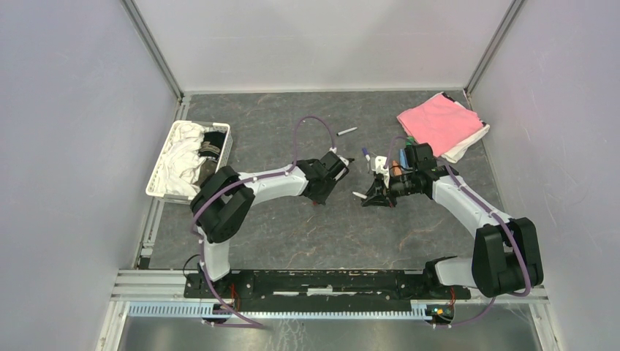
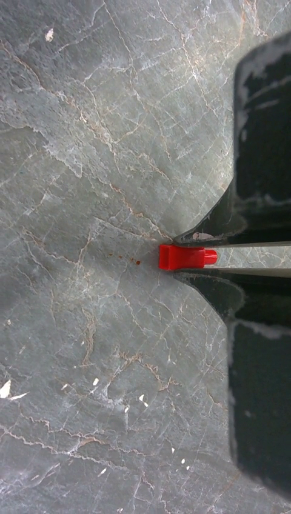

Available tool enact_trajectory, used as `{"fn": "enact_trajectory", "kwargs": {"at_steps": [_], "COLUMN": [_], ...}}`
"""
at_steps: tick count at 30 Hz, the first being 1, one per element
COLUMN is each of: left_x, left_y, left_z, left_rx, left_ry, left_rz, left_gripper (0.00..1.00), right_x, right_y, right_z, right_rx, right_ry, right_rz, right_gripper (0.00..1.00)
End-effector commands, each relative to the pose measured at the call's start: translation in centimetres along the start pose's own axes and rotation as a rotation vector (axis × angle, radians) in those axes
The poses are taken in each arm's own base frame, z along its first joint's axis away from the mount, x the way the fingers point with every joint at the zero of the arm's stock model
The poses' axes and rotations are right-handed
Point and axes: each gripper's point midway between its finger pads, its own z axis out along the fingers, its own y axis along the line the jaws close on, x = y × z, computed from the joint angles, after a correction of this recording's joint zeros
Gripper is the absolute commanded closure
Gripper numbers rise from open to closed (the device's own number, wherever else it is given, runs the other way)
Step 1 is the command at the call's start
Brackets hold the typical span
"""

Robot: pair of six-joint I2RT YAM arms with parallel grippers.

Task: Insert the pens into the pen caps
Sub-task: Pick up the pen cap from the center of the board.

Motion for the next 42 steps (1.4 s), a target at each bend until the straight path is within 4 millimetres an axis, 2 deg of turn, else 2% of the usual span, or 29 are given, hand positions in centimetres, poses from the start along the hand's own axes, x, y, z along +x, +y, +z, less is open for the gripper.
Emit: {"fn": "enact_trajectory", "kwargs": {"at_steps": [1,3,5,6,7,8,10,11,12,16,19,23,27,30,36,42], "left_x": [-2.4,-4.7,-7.4,-8.4,-8.4,-10.0,-10.1,-10.8,-10.4,-10.8,-11.2,-11.7,-11.8,-11.6,-11.9,-12.3], "left_y": [0.3,-0.5,-1.0,-0.9,-0.7,-0.5,0.4,1.0,1.5,2.5,3.0,3.4,4.3,4.5,3.0,2.1], "left_z": [-2.3,-5.1,-9.6,-11.8,-13.2,-15.9,-18.8,-21.1,-21.8,-26.8,-29.8,-31.7,-32.6,-32.9,-33.2,-33.6], "left_rx": [0.009,0.084,0.182,0.218,0.244,0.285,0.324,0.350,0.362,0.482,0.582,0.663,0.685,0.713,0.817,0.868], "left_ry": [-0.151,-0.286,-0.474,-0.568,-0.638,-0.757,-0.903,-0.994,-1.043,-1.270,-1.380,-1.442,-1.511,-1.558,-1.593,-1.611], "left_rz": [-0.075,-0.155,-0.250,-0.295,-0.330,-0.368,-0.442,-0.479,-0.513,-0.627,-0.720,-0.805,-0.863,-0.878,-0.829,-0.782], "left_gripper": [0.98,0.98,0.98,0.98,0.98,0.98,0.98,0.98,0.98,0.98,0.98,0.98,0.98,0.98,0.98,0.98], "right_x": [-1.3,-1.3,-1.6,-2.0,-2.4,-3.0,-4.3,-5.0,-6.0,-10.0,-13.1,-16.3,-18.5,-18.4,-19.7,-19.3], "right_y": [-0.5,-0.9,-1.3,-1.5,-1.7,-1.9,-2.2,-2.2,-2.2,-2.4,-2.7,-2.7,-0.2,0.9,2.4,2.6], "right_z": [-0.3,-0.3,-0.5,-0.6,-0.7,-0.9,-1.1,-1.2,-1.2,-1.2,-1.3,-0.9,0.2,0.6,0.7,1.4], "right_rx": [0.023,0.056,0.084,0.092,0.101,0.113,0.127,0.126,0.120,0.129,0.212,0.194,0.083,0.028,-0.047,-0.060], "right_ry": [-0.036,-0.035,-0.031,-0.034,-0.039,-0.050,-0.080,-0.099,-0.122,-0.230,-0.322,-0.372,-0.430,-0.471,-0.518,-0.513], "right_rz": [-0.068,-0.079,-0.093,-0.096,-0.100,-0.108,-0.099,-0.093,-0.082,-0.007,0.051,0.202,0.249,0.287,0.290,0.315], "right_gripper": [1.00,1.00,1.00,1.00,1.00,1.00,1.00,1.00,1.00,1.00,1.00,1.00,1.00,1.00,1.00,1.00]}}
